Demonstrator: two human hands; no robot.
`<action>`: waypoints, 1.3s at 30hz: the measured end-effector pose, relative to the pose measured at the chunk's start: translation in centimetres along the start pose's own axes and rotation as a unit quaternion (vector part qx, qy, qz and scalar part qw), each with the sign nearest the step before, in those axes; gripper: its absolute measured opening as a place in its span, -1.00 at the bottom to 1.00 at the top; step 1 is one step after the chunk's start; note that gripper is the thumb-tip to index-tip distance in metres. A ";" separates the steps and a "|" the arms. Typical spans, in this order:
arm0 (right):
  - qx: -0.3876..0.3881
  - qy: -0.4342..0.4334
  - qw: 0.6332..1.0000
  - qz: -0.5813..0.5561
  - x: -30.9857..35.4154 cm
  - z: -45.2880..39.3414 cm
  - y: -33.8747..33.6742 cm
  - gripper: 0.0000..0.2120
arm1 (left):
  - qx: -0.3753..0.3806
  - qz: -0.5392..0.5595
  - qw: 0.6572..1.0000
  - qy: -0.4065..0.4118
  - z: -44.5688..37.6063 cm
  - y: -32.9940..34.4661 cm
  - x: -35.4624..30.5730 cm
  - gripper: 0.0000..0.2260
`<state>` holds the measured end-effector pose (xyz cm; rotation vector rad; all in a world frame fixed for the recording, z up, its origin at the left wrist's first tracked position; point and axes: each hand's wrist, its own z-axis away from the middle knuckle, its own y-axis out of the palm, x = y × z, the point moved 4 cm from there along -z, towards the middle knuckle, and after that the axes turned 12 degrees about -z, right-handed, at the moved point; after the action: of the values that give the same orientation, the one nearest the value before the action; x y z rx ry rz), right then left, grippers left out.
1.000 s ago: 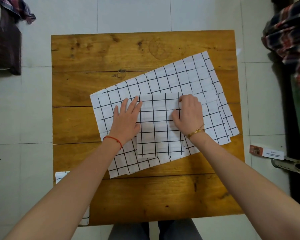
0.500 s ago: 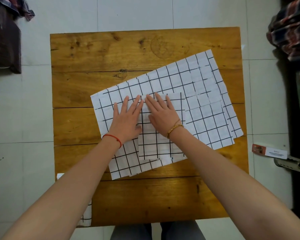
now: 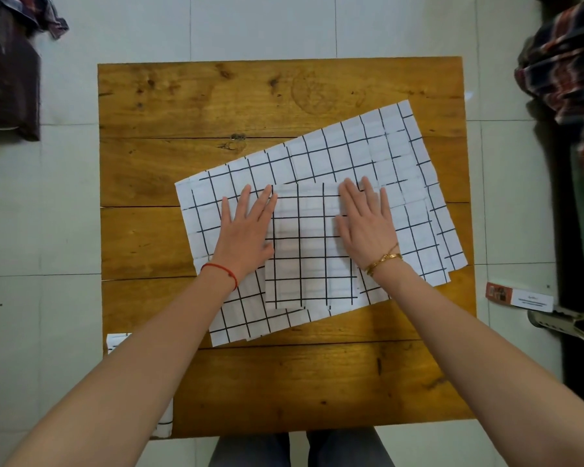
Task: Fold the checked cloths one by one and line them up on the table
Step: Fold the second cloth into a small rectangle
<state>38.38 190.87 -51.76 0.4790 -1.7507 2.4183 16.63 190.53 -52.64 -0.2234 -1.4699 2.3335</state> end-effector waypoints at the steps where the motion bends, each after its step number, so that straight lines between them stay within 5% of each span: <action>1: 0.007 -0.022 1.000 0.002 0.8 -0.2 -0.1 -0.47 | -0.014 -0.008 1.000 -0.003 0.3 -0.1 -0.2 -0.23; 5: 0.071 -0.119 0.990 0.028 4.6 -0.4 1.0 -0.49 | -0.062 -0.019 0.998 -0.005 1.8 0.4 -0.9 -0.37; 23: 0.130 -0.042 0.990 0.041 6.4 0.2 2.9 -0.48 | -0.010 -0.006 0.997 0.077 14.4 5.9 -3.2 -0.48; 29: 0.000 -0.064 0.991 -0.115 5.6 0.8 1.3 -0.53 | -0.077 0.095 0.992 0.040 14.3 4.4 -3.2 -0.65; 34: -0.171 0.147 0.945 -0.239 0.6 3.8 -0.6 -0.75 | -0.100 0.284 0.942 -0.149 10.6 2.1 -1.7 -0.72; 39: -0.139 0.314 0.869 -0.356 -2.5 6.2 0.5 -0.82 | -0.064 0.400 0.881 -0.245 6.8 1.5 -1.5 -0.72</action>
<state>41.70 185.08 -51.29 0.2008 -1.2816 1.5279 15.48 183.70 -51.08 -0.3438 -2.0720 3.1089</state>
